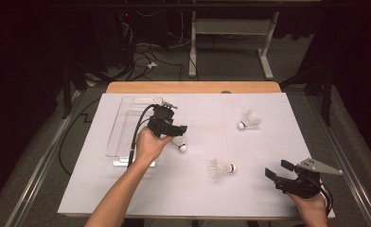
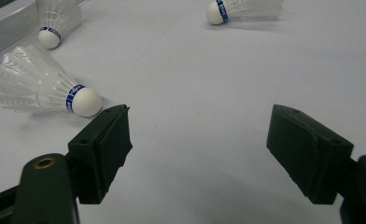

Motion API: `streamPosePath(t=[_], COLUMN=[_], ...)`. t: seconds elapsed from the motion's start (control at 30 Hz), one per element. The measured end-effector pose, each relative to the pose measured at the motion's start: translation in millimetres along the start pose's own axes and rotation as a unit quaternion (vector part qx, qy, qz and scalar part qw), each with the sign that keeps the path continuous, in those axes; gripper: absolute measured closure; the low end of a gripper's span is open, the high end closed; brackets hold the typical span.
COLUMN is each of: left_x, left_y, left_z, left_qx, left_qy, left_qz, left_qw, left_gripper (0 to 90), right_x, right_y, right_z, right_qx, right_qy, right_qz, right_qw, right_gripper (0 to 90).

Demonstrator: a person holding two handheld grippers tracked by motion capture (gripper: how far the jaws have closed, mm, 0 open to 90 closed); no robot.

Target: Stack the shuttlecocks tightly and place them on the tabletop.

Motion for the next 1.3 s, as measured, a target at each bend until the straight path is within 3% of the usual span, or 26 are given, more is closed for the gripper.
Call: streamPosePath(t=[0.5, 0.67, 0.83, 1.3], left_x=[-4.8, -6.8, -7.3, -5.8], left_y=[-2.5, -4.1, -5.6, -7.8], left_z=[-11.9, -16.3, -19.3, -25.7], left_qx=[-0.030, -0.042, -0.052, -0.069], left_qy=[-0.008, 0.006, 0.005, -0.001], left_qz=[0.009, 0.010, 0.010, 0.014], left_qw=[0.9995, 0.9991, 0.9986, 0.9975], left_gripper=[40.6, 40.5, 41.5, 52.2], right_x=[0.3, -0.1, -0.2, -0.8], right_y=[-1.0, -1.1, -1.0, -1.1], right_z=[-1.1, -1.1, -1.3, -1.5], right_qx=[-0.005, -0.005, -0.005, -0.006], right_qy=[0.002, 0.004, 0.004, 0.006], right_qz=[-0.001, -0.002, -0.001, -0.002], right_qw=[1.0000, 1.0000, 1.0000, 1.0000], right_gripper=[21.9, 22.0, 21.9, 21.9])
Point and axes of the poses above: each handheld gripper's, and its own axes: z roughly backward along the jaws, y roughly out of its top, x roughly to its right, the point moved 7 cm from there along -z, roughly forward along the jaws, and after that the axes turned 10 degrees about y, right-handed, at the moved point
